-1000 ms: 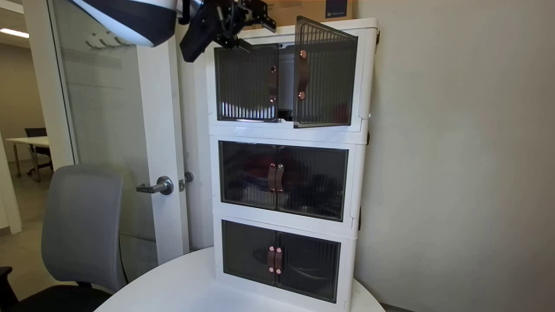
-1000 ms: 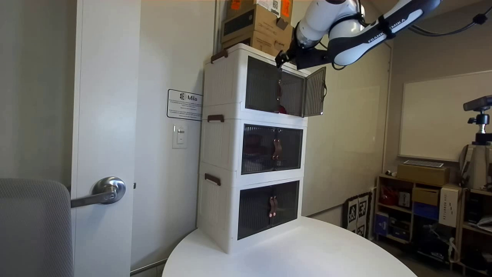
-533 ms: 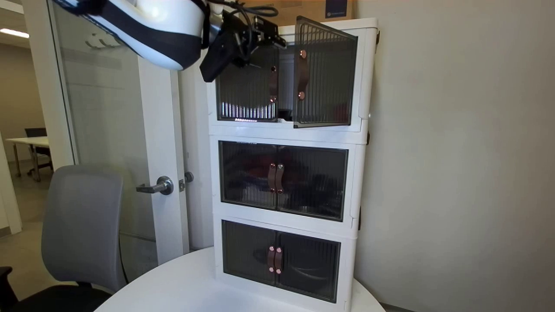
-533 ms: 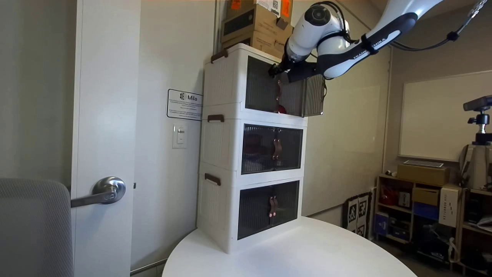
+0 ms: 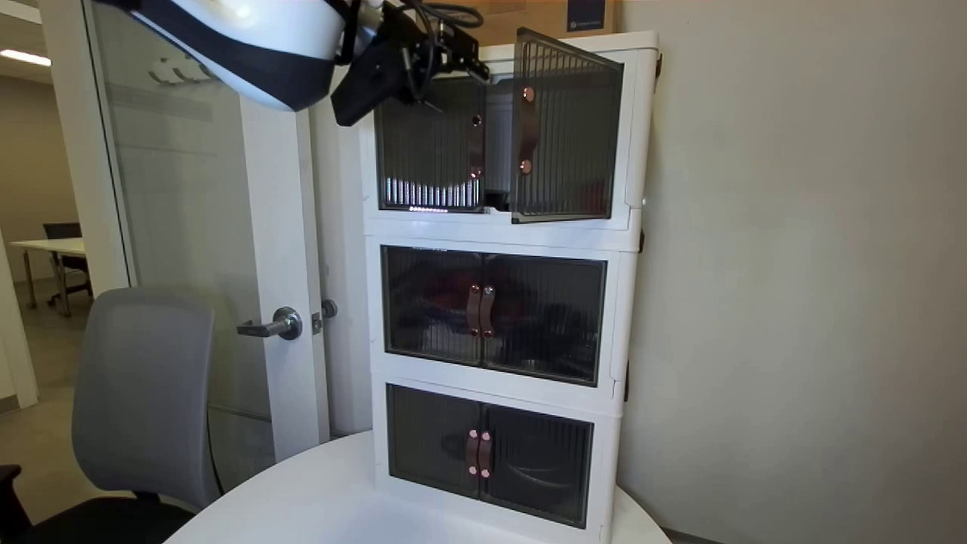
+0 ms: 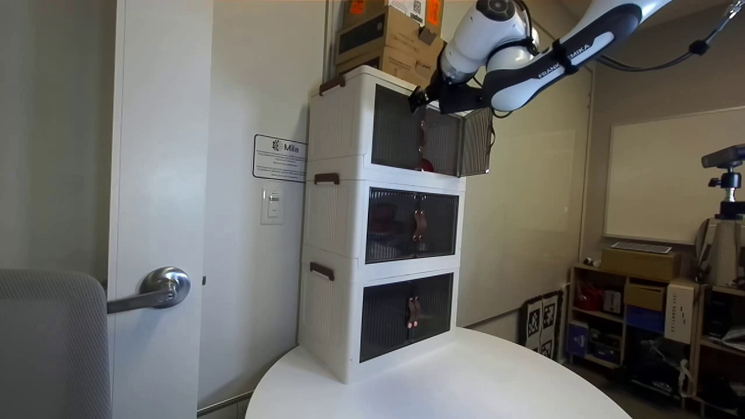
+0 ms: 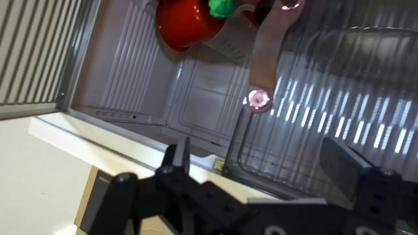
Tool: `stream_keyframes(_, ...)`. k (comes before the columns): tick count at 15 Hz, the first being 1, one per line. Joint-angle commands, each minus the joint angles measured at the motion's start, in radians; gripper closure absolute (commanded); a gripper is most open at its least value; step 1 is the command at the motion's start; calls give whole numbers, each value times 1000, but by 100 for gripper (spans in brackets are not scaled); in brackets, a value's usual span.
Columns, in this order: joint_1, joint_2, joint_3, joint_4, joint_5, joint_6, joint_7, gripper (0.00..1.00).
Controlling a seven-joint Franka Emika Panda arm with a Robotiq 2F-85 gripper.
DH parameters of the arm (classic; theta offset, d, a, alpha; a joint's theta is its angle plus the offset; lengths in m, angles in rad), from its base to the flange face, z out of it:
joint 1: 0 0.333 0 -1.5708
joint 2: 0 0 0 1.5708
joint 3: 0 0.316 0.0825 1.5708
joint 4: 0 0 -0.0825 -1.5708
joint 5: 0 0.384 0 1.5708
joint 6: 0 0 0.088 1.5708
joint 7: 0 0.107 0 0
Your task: Close the top left and right cabinet doors
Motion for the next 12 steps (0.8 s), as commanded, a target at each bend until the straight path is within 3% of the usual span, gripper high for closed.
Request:
stream_keyframes(1,-85,-160,88,-245,280,102,-239,0)
stream_keyframes(4,-118,-253,162,-412,526,111,-427,0)
stream_keyframes(5,-24,-290,90,-468,608,93,-487,0)
stream_keyframes(7,19,-363,92,-585,771,75,-607,0)
stream_keyframes(9,204,-431,-41,-667,933,10,-728,0)
stream_keyframes(10,261,-479,-89,-684,1014,-55,-801,0)
stream_keyframes(11,247,-532,-87,-692,1097,-130,-879,0)
stream_keyframes(12,177,-569,-39,-687,1119,-208,-891,0)
